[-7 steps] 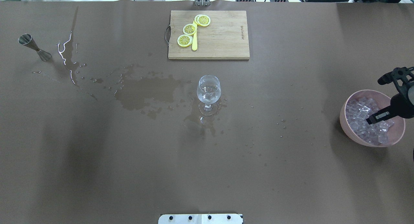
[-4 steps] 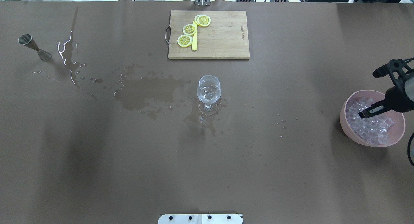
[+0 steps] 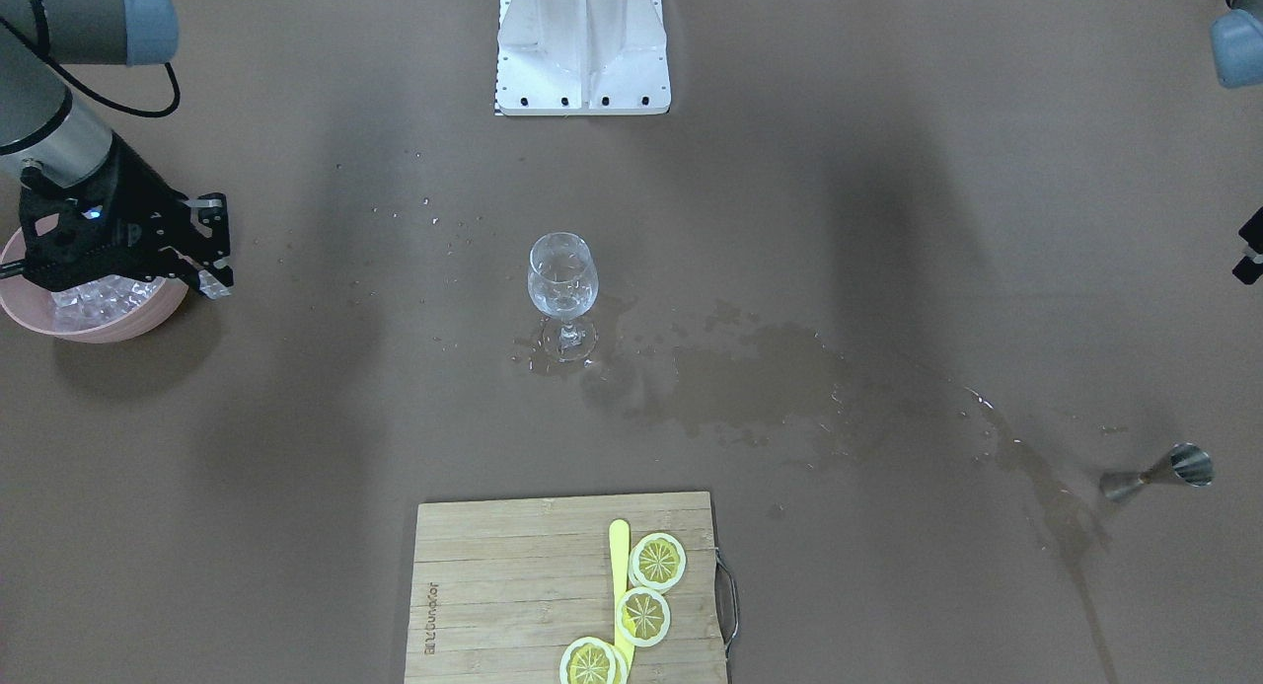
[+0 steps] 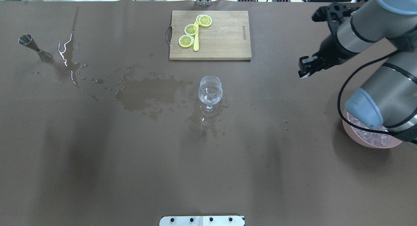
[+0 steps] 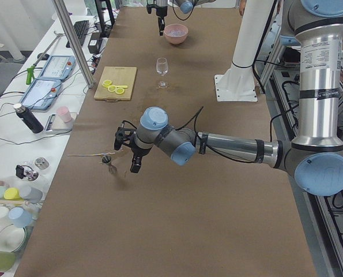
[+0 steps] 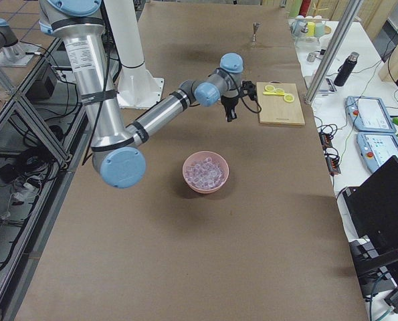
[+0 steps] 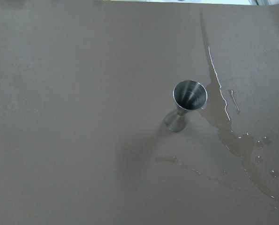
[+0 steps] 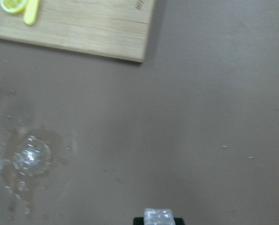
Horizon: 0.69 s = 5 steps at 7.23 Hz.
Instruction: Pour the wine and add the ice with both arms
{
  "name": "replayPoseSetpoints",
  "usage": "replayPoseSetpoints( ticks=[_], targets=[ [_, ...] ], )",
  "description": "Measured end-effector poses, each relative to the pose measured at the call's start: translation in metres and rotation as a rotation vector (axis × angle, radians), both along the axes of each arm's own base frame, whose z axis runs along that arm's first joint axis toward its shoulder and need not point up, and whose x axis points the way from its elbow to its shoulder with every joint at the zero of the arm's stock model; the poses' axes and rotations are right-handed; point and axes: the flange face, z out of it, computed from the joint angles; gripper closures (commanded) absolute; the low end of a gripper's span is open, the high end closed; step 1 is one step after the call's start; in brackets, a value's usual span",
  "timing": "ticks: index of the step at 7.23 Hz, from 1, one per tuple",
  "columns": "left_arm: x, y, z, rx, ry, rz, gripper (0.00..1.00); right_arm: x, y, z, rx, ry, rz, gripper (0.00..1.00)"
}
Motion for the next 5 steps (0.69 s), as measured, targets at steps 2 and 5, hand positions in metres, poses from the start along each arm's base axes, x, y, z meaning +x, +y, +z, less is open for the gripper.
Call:
replayPoseSetpoints(
  ticks=[2,5],
  targets=[
    [0.001,0.001,0.000,-0.003,0.013,0.011,0.01,-0.074,0.013,-0.102,-0.090,-0.073,0.063,1.00],
    [0.002,0.002,0.000,-0.007,0.027,0.022,0.01,-0.135,0.022,-0.166,-0.120,-0.094,0.105,0.64]
  ],
)
